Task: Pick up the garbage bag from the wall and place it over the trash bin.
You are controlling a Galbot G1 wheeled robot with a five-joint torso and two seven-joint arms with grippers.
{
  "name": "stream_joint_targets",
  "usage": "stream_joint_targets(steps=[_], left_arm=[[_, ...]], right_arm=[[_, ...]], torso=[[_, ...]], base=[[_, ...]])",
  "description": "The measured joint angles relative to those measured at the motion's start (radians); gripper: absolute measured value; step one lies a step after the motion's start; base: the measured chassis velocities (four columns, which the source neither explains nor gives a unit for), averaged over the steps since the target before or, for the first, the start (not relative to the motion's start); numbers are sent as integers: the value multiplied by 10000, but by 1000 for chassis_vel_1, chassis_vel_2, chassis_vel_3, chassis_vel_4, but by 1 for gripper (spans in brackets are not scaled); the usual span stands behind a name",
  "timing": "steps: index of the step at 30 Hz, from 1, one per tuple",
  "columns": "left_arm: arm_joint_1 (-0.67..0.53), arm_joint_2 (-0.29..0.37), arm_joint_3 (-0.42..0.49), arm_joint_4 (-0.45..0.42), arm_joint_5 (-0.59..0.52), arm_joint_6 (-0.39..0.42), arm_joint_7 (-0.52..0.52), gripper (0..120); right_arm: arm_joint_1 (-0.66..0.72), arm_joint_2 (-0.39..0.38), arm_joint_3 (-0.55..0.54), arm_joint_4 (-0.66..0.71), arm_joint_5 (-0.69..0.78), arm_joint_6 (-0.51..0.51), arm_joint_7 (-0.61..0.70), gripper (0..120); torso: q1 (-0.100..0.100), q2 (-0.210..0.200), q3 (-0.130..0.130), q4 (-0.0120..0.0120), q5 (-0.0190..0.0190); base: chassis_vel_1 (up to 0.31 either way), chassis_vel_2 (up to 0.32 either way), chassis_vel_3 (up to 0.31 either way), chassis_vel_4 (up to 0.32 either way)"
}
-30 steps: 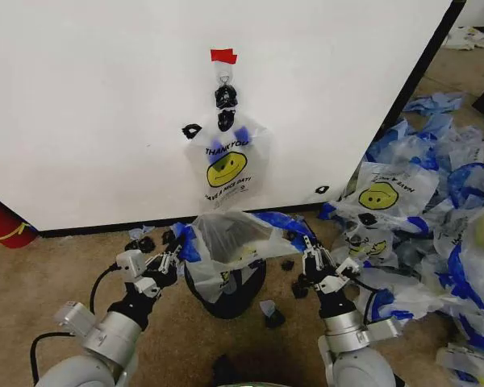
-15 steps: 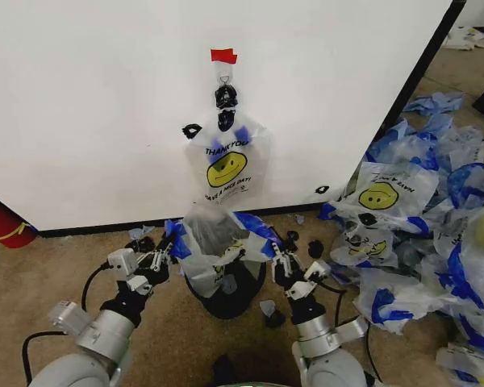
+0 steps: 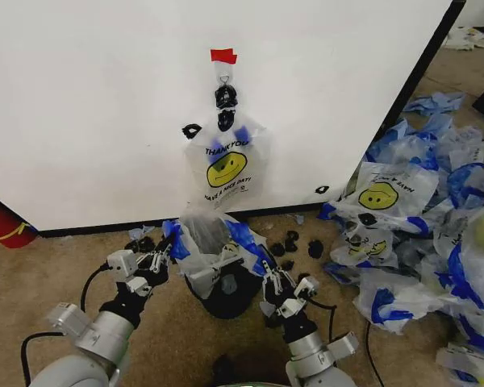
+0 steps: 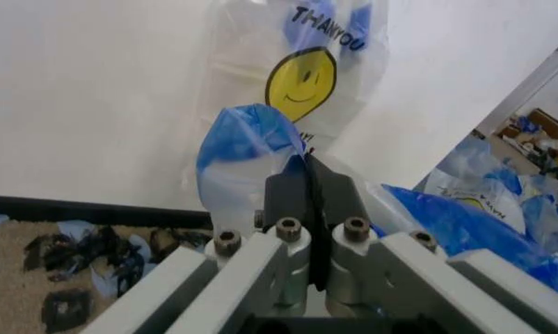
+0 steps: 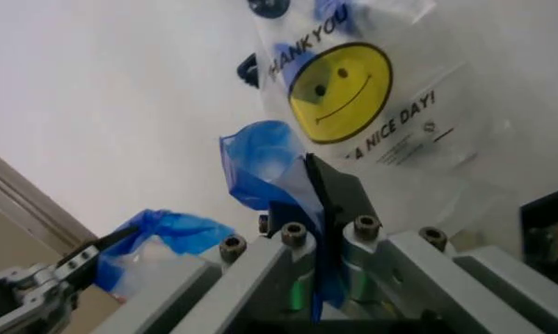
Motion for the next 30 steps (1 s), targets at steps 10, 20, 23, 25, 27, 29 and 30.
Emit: stream_joint_targets(steps=[10,20,23,25,27,29,30], left_arm=[[155,-46,-181,5,66,-70,26,0],[34,-54,-116,160,105,-88,50,0],[-9,-64,-65,212,122,-88,54,0],[-31,-75,18,282,164,-88,70,0],[-46,-88,129,350,212,-88,81,0],[-50,-104,207,381,239,-85,88,0],[-50,-114,272,402,257,-76,92,0]], right_arm=[[761,364,-964,-284,-225,-99,381,0],[378,185,-1280,-187,-216,-135,499,0],[157,64,-862,-77,-119,-71,422,0],[-108,-54,-258,57,204,-23,337,0],[-290,-106,193,69,411,46,258,0],[-406,-131,431,77,546,75,226,0],[-506,-151,630,86,678,94,194,0]], torso=[[0,0,0,2,2],[0,0,0,1,2],[0,0,0,1,2],[0,0,0,0,1],[0,0,0,1,2],[0,0,0,1,3],[0,0,0,1,2]], base=[[0,0,0,0],[0,0,0,0],[0,0,0,0],[0,0,0,0],[0,0,0,0],[0,0,0,0],[0,0,0,0]])
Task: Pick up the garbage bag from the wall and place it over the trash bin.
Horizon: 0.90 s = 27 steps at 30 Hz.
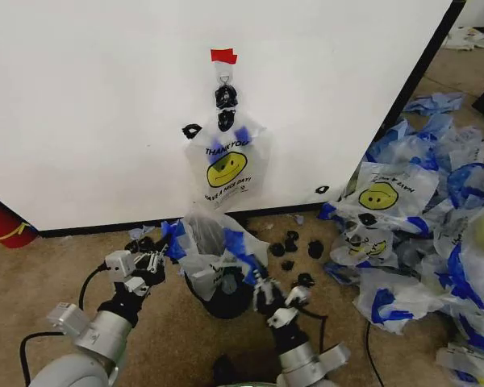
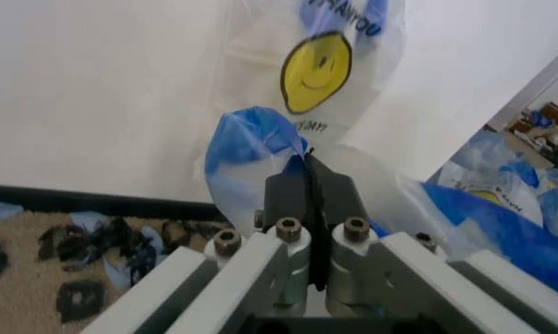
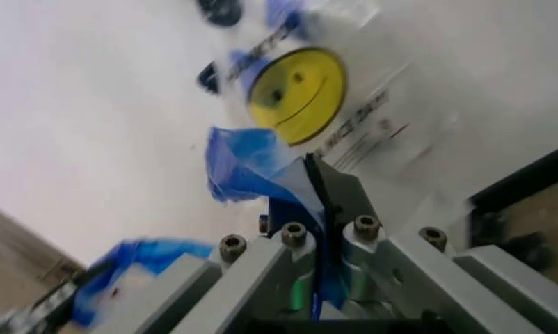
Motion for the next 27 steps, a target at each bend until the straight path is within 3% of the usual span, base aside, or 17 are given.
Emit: stream_joint_targets(steps=[8,19,27], left_arm=[[-34,-56,234,247,226,8,69,0],[122,-102,-87,534,627,-140,168,0],[82,-120,-138,499,611,-156,165,0]], right_arm=[[-249,35,452,-73,277,87,-135,0],[1173,1121,-1329,-806,-389,-25,227,0],[1205,1474,-1481,-1090,-502,-24,361,0]], torso=[[0,0,0,-1,0],[0,0,0,1,-2],[0,0,0,1,-1]], base=[[0,0,0,0],[0,0,0,0],[0,0,0,0]])
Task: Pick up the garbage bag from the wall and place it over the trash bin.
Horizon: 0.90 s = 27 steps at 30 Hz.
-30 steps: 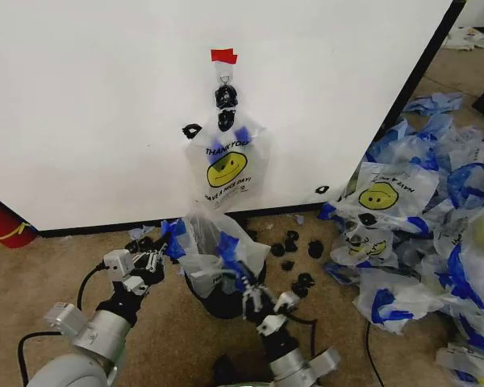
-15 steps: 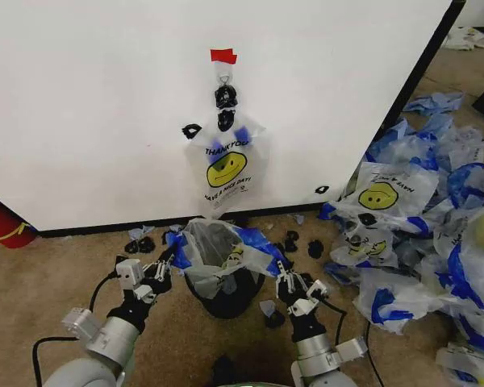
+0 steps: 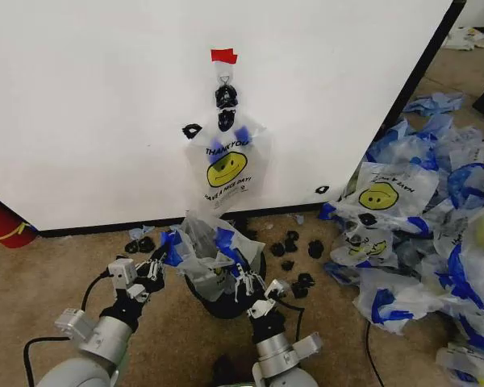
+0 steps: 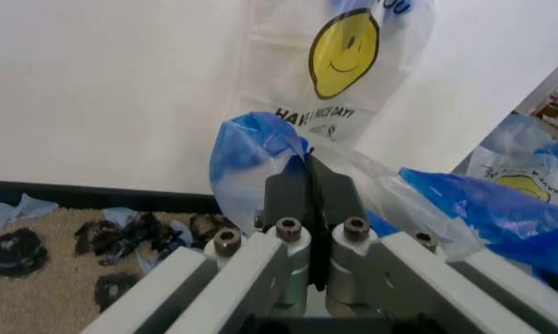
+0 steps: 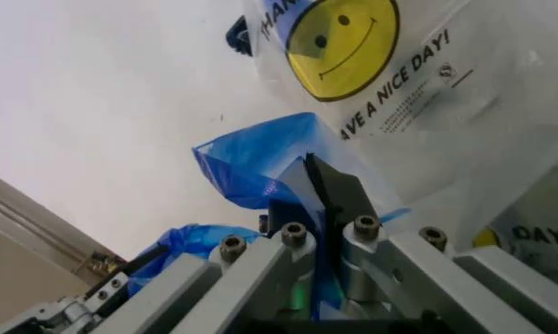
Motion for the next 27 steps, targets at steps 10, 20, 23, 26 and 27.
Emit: stream_joint_targets(steps=[10,20,23,26,27], left_arm=[[-183,-23,186,143,3,-7,4,0],[-334,-125,445,326,90,-7,25,0],[-330,-147,456,347,115,-23,29,0],[-282,-161,445,358,144,-61,28,0],[-247,-162,429,365,178,-77,29,0]], right_arm=[[-1026,-394,1765,320,944,196,-309,0],[-1057,-345,3151,379,1781,218,-397,0],[-967,-291,3172,278,1803,212,-393,0],[-909,-236,3044,158,1788,207,-389,0],[-907,-223,2982,131,1774,202,-389,0]], torso=[[0,0,0,-1,2],[0,0,0,-1,0],[0,0,0,0,1],[0,0,0,-1,0],[0,0,0,-1,0]], base=[[0,0,0,0],[0,0,0,0],[0,0,0,0],[0,0,0,0],[0,0,0,0]])
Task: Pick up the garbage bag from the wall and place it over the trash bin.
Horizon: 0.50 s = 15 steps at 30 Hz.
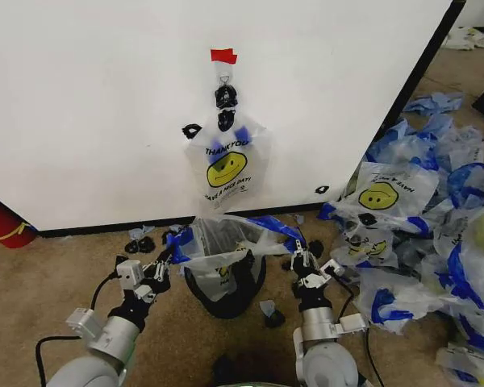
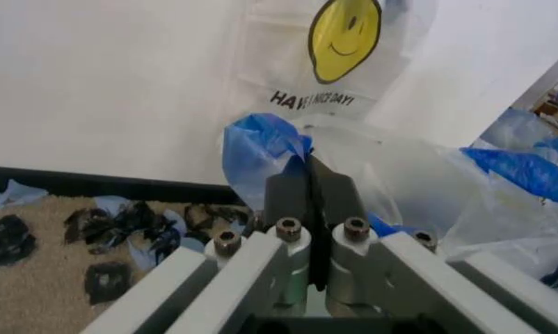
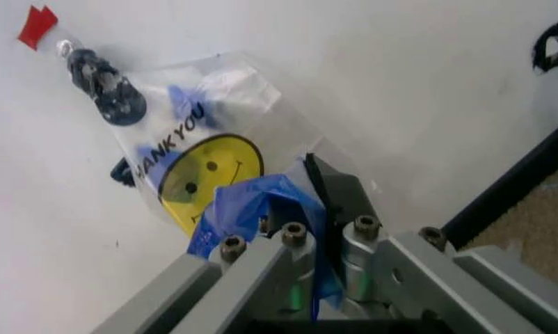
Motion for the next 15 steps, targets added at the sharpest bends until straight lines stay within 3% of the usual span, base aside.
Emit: stream_joint_targets(steps=[15], left_arm=[[420,66,-195,339,381,-232,267,0]], right_arm=[[113,242,-245,-763,-244,5,47,0]], torso=[[0,0,0,0,0]], base=[[0,0,0,0]])
